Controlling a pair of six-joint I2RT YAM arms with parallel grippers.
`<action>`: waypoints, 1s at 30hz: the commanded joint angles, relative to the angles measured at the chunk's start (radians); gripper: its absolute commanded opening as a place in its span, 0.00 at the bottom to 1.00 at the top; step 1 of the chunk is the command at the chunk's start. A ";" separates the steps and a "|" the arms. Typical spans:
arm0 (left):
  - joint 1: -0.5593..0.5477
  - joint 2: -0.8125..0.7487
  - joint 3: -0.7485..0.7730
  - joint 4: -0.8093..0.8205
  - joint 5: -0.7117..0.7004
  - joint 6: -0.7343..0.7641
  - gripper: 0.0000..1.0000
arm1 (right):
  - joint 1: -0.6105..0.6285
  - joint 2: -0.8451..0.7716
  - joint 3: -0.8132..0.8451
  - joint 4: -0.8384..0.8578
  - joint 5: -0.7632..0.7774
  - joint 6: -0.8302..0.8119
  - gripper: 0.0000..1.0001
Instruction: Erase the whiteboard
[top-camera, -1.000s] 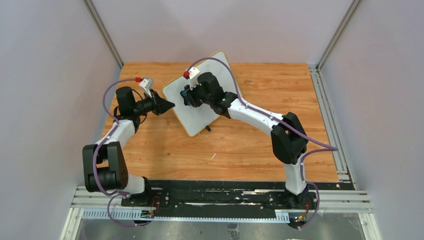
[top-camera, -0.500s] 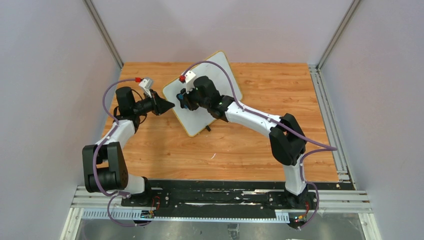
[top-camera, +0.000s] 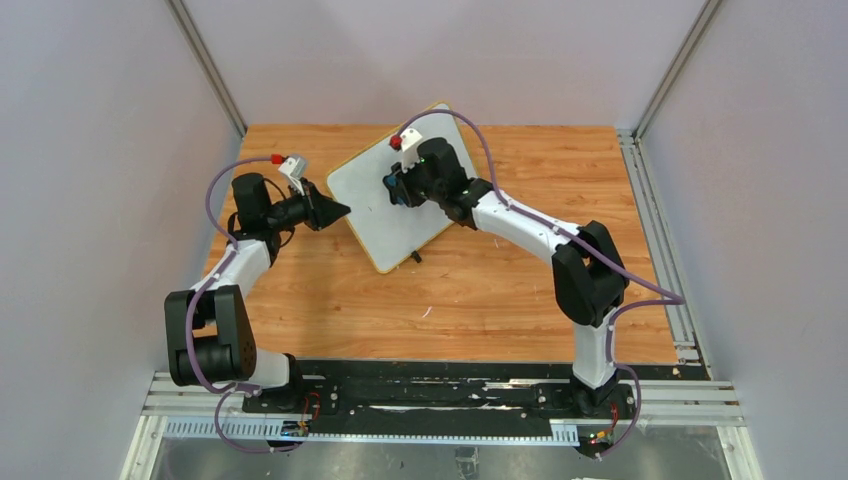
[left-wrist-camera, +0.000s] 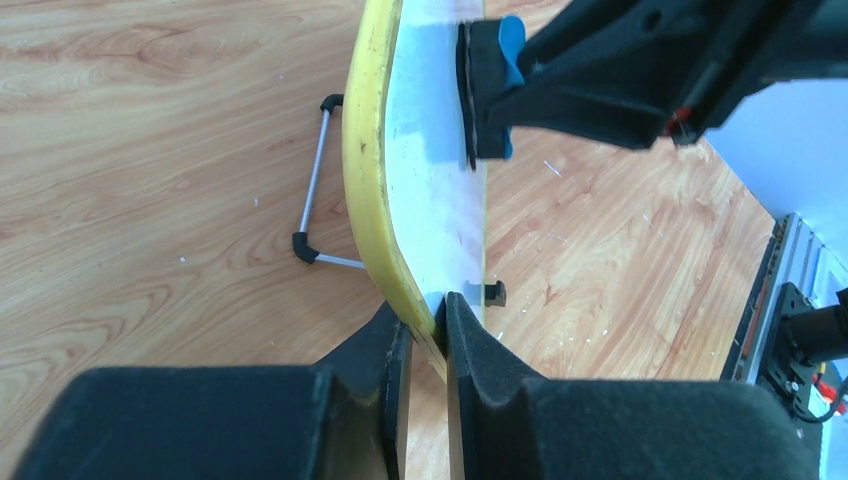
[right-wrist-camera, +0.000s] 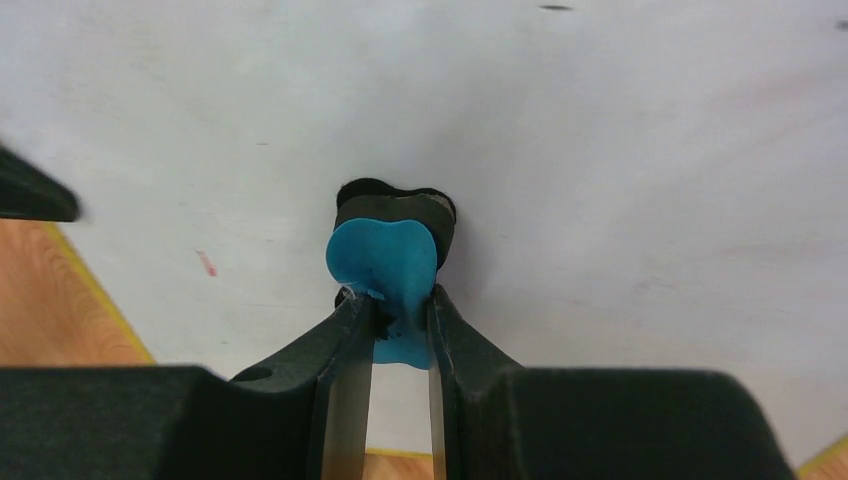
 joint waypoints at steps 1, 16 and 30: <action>-0.011 -0.023 0.006 -0.007 0.026 0.090 0.00 | -0.092 -0.007 -0.012 -0.033 0.069 -0.041 0.01; -0.012 -0.023 0.010 -0.007 0.023 0.089 0.00 | 0.020 -0.007 -0.030 0.002 0.005 0.026 0.01; -0.011 -0.018 0.009 -0.008 0.020 0.091 0.00 | 0.177 0.030 0.006 0.031 -0.021 0.071 0.01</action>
